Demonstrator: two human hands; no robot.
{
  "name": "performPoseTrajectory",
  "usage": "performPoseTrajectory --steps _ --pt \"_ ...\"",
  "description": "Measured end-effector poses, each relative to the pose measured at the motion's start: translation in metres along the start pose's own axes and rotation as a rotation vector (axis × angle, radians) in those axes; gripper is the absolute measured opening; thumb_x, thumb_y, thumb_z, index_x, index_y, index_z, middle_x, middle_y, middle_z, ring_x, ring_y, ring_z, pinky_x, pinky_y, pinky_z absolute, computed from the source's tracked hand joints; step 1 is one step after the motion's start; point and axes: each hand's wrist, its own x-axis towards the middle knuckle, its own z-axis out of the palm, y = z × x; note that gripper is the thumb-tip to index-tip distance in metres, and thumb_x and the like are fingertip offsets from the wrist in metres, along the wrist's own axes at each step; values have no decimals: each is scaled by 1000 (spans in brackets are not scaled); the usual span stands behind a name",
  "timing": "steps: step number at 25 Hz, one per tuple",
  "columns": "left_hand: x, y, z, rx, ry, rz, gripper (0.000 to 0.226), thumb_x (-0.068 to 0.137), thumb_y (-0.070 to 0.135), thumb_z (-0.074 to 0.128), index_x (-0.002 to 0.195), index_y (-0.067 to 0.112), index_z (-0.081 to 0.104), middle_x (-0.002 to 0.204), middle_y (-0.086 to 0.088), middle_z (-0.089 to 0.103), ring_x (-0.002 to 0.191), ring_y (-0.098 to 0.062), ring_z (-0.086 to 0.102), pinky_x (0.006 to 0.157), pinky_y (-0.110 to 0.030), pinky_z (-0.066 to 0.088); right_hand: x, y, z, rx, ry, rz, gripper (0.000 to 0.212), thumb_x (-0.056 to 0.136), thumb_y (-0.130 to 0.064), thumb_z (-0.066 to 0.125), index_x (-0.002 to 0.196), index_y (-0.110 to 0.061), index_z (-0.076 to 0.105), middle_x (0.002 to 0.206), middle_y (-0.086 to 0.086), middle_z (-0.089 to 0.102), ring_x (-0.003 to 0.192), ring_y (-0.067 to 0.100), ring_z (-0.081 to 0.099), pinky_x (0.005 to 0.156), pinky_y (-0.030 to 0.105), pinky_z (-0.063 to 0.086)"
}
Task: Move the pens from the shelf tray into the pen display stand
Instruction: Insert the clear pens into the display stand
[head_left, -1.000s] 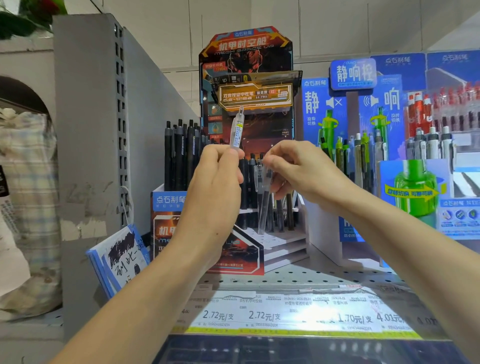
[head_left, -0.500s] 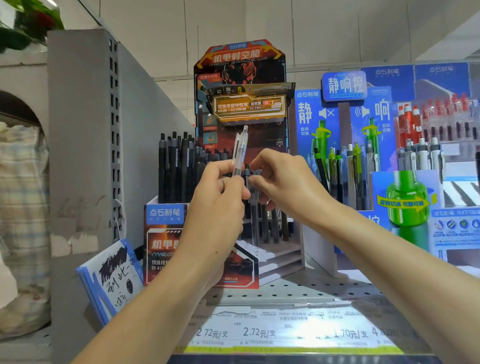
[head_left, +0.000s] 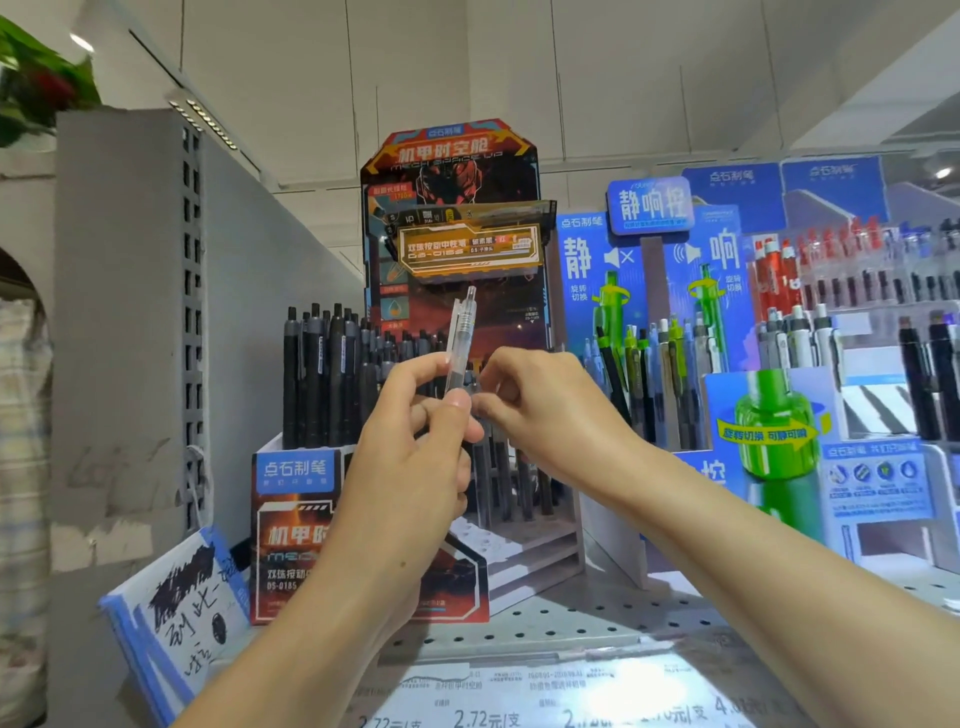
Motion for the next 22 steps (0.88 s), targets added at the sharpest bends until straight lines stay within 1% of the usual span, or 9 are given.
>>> performPoseTrajectory --steps 3,6,9,12,15,16,18,20,22 --pt "-1 0 0 23 0 9 28 104 22 51 109 49 55 71 10 64 50 -5 46 41 -19 37 -1 -2 -2 -21 -79 41 22 97 -39 61 87 -19 64 75 -2 66 67 18 59 69 38 55" --pt "-1 -1 -2 34 15 15 27 104 23 51 112 47 55 73 10 66 50 -4 47 41 -18 38 -4 -4 -5 48 -113 93 25 96 -40 62 89 -17 65 74 0 69 57 15 57 66 38 57" --pt "-1 0 -4 33 39 14 27 105 21 49 109 46 56 70 11 65 48 -3 46 40 -19 38 -5 -8 -5 100 -192 148 28 99 -32 59 87 -8 67 67 6 72 49 22 66 55 35 60" --pt "-2 2 -7 47 42 10 26 105 22 48 111 46 56 70 12 66 48 -3 47 40 -17 38 -3 -8 -8 178 -256 194 27 101 -25 58 89 -3 69 67 10 72 46 19 65 47 32 59" --pt "-5 2 -9 50 34 11 24 106 25 47 113 45 57 74 10 68 47 -2 45 40 -15 37 -2 -7 -12 133 -188 139 24 98 -30 62 87 -9 69 65 6 71 44 16 62 48 32 56" --pt "-6 1 -9 43 32 10 22 106 26 47 113 42 58 75 9 69 47 -3 44 40 -14 36 -1 -8 -13 175 -103 118 24 98 -32 62 87 -12 69 65 3 70 43 14 61 47 30 52" --pt "-7 0 -8 32 33 2 15 106 27 47 112 33 59 78 5 71 46 -4 43 39 -14 34 0 -12 -20 545 13 130 26 99 -35 61 88 -13 68 67 2 69 45 15 59 46 28 48" --pt "-7 -3 -5 31 18 -12 11 106 28 48 109 25 58 80 3 73 46 -5 43 39 -15 34 1 -18 -26 880 -23 160 28 98 -37 62 91 -11 69 75 4 66 51 15 58 46 28 50" --pt "-8 -4 -1 31 -9 -26 11 105 29 49 108 22 58 81 2 73 46 -6 46 39 -17 36 0 -21 -27 912 -93 147 30 96 -32 67 95 -2 69 75 3 64 55 14 57 49 26 52"
